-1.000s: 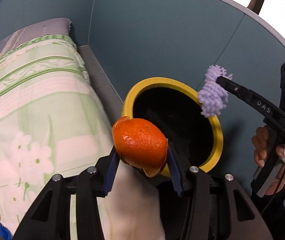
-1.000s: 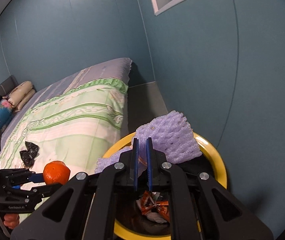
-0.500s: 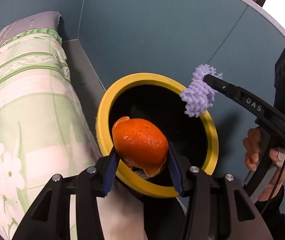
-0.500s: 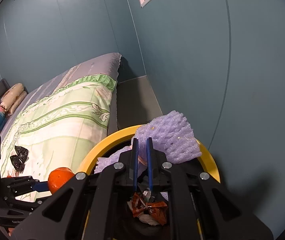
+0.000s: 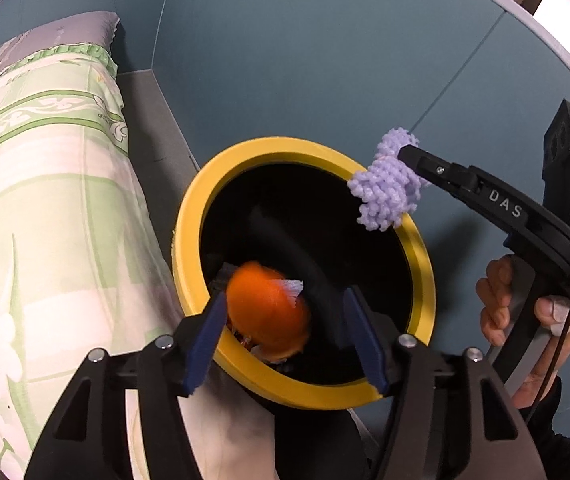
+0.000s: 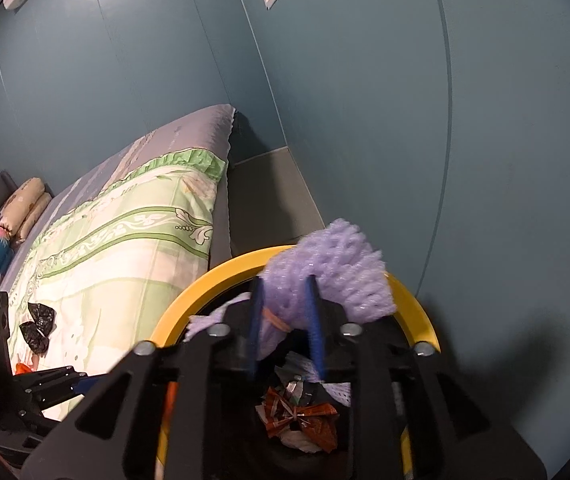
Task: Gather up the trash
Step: 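Open both tools to drop the orange peel and foam net into the bin, then move both tools back over the remaining trash on the bed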
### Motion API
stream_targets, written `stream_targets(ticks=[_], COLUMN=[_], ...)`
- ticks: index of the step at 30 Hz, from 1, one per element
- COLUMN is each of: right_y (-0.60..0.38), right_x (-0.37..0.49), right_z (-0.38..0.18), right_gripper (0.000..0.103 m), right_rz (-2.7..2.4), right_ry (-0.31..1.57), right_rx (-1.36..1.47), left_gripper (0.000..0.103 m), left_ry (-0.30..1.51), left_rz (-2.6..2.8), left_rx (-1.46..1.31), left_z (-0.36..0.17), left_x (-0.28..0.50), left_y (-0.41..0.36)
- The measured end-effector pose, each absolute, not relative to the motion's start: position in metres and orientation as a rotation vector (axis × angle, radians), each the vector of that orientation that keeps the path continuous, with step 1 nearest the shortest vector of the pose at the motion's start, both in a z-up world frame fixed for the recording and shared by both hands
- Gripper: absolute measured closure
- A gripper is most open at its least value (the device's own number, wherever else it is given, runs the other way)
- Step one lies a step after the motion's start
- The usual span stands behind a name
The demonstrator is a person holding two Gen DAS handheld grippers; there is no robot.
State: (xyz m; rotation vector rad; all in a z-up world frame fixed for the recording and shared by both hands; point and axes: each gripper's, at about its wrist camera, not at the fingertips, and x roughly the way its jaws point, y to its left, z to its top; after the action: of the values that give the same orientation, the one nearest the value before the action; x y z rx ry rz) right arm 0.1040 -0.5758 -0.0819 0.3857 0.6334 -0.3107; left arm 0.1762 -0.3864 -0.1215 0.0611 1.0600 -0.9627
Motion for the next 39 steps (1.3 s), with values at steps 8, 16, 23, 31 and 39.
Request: stream_targets(ticks=[8, 16, 23, 31, 39], right_y=[-0.575, -0.569, -0.547, -0.510, -0.455], right_x=[0.101, 0.094, 0.095, 0.105, 0.120], right_z=[-0.079, -0.066, -0.053, -0.037, -0.028], right_gripper=[0.072, 0.072, 0.071, 0.061, 0.054], right_rz=[-0.327, -0.323, -0.287, -0.218, -0.081], right_ry=[0.624, 0.597, 0.583, 0.572, 0.564], right_rx=[0.389, 0.379, 0.343, 0.289, 0.220], left_gripper=[0.039, 0.039, 0.039, 0.033, 0.023], left_ry=[1.044, 1.022, 0.992, 0.945, 0.901], left_rz=[-0.963, -0.936, -0.877, -0.777, -0.630], left_rx=[0.041, 0.014, -0.013, -0.049, -0.094], left_z=[-0.109, -0.098, -0.086, -0.072, -0.060], left_x=[0.175, 0.181, 0.190, 0.203, 0.219], left_y=[-0.376, -0.354, -0.318, -0.260, -0.184])
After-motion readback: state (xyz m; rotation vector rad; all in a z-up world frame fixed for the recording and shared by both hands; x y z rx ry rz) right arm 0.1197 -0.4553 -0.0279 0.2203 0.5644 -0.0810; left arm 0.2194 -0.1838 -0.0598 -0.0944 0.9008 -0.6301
